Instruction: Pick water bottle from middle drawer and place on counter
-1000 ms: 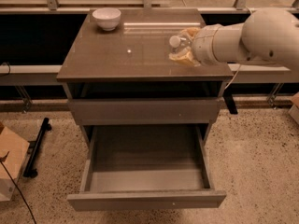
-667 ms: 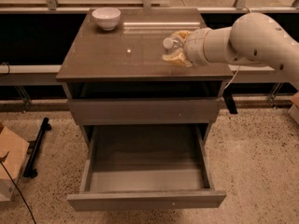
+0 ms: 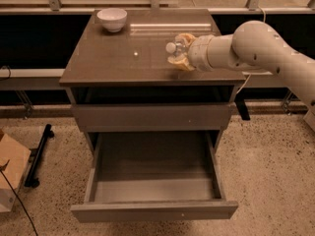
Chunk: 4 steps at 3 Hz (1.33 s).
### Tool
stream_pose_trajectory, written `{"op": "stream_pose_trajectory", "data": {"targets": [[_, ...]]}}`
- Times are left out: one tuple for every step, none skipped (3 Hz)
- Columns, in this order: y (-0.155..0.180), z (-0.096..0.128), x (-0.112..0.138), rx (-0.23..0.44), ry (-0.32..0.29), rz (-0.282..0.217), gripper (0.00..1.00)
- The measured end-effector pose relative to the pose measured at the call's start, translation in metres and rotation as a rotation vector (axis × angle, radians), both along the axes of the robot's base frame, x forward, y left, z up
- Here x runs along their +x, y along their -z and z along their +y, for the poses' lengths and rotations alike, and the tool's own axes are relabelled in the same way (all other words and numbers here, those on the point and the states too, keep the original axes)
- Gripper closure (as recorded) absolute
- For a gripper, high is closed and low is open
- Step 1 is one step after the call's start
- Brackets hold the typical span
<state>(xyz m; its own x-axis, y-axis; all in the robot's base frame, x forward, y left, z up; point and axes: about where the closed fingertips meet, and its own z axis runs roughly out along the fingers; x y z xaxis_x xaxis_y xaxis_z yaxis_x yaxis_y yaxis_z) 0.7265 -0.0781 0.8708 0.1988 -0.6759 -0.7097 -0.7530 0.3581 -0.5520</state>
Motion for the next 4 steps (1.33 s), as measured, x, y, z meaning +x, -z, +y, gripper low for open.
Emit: {"op": "stream_pose_trajectory", "data": {"targets": [[0.001,0.013,0.011,0.043,-0.035,0.006,0.57],[-0.006,0.032,0.019,0.115,-0.107,0.032,0.28],[-0.004,0.034,0.019,0.111,-0.106,0.033,0.04],[-0.003,0.035,0.019,0.112,-0.108,0.034,0.00]]}}
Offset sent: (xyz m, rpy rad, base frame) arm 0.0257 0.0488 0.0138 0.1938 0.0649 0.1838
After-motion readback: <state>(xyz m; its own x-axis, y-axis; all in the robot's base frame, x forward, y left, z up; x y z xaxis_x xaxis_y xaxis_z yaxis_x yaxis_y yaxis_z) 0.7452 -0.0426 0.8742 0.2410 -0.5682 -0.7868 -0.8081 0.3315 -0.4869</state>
